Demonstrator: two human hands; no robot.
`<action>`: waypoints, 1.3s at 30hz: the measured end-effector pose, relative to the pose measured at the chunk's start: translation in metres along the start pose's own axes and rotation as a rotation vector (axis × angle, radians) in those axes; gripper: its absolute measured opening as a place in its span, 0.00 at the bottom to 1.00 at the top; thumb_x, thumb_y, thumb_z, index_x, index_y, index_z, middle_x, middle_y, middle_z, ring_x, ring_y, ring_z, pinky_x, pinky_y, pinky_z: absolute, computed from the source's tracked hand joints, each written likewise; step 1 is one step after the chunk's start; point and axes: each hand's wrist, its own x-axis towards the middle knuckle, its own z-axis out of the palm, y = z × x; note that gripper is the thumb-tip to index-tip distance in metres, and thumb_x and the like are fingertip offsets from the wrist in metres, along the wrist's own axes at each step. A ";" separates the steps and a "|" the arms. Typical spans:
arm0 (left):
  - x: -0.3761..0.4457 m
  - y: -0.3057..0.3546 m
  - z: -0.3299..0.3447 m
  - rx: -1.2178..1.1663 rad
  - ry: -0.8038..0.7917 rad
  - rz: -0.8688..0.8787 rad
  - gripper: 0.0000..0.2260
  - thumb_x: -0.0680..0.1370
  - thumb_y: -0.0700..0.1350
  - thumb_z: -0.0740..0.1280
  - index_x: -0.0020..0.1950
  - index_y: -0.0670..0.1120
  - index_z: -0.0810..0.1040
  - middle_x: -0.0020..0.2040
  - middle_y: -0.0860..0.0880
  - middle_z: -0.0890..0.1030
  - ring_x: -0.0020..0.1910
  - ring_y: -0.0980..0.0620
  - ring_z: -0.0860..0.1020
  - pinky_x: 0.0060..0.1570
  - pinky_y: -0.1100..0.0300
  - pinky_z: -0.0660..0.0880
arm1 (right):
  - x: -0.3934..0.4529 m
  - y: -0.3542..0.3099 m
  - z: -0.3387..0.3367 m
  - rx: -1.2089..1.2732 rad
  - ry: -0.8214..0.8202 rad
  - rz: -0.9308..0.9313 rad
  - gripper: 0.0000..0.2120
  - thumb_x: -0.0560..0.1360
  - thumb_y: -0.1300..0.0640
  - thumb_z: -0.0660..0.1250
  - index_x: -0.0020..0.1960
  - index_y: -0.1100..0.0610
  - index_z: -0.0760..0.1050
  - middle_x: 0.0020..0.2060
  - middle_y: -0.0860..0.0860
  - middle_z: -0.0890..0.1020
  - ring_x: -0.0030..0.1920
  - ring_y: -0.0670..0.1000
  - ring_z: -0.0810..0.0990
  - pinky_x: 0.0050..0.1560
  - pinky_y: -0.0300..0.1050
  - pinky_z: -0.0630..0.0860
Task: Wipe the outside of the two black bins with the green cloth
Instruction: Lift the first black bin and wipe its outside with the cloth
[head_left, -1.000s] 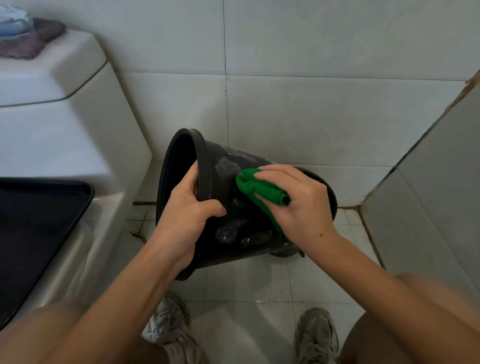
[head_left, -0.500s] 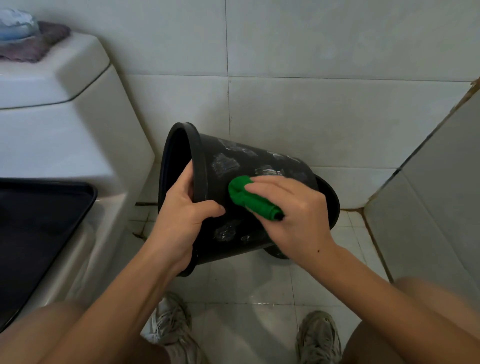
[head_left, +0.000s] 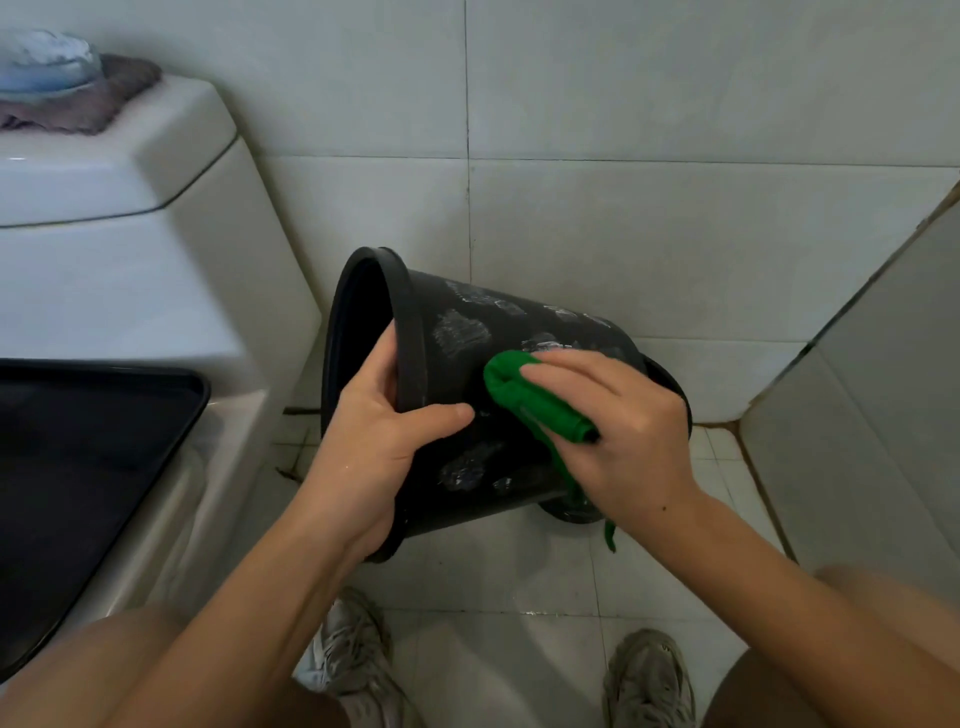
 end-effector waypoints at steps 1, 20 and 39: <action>0.000 0.000 0.001 0.002 -0.006 0.000 0.31 0.69 0.28 0.68 0.70 0.46 0.72 0.56 0.45 0.84 0.55 0.47 0.83 0.48 0.60 0.79 | 0.002 0.002 0.000 0.004 0.011 0.029 0.13 0.72 0.61 0.75 0.56 0.60 0.83 0.54 0.53 0.84 0.53 0.52 0.83 0.51 0.50 0.81; -0.003 -0.003 -0.007 -0.011 0.024 0.045 0.20 0.76 0.41 0.64 0.69 0.48 0.74 0.59 0.46 0.83 0.60 0.47 0.80 0.58 0.57 0.77 | -0.009 -0.025 0.014 -0.041 -0.016 -0.243 0.12 0.70 0.68 0.75 0.52 0.59 0.84 0.52 0.54 0.84 0.52 0.54 0.83 0.47 0.47 0.81; -0.002 -0.009 -0.008 -0.005 -0.027 0.007 0.24 0.75 0.38 0.66 0.71 0.49 0.72 0.63 0.45 0.81 0.64 0.43 0.77 0.68 0.42 0.69 | 0.004 -0.022 0.007 0.429 -0.070 0.331 0.16 0.69 0.49 0.73 0.55 0.54 0.79 0.53 0.46 0.82 0.56 0.44 0.81 0.55 0.47 0.79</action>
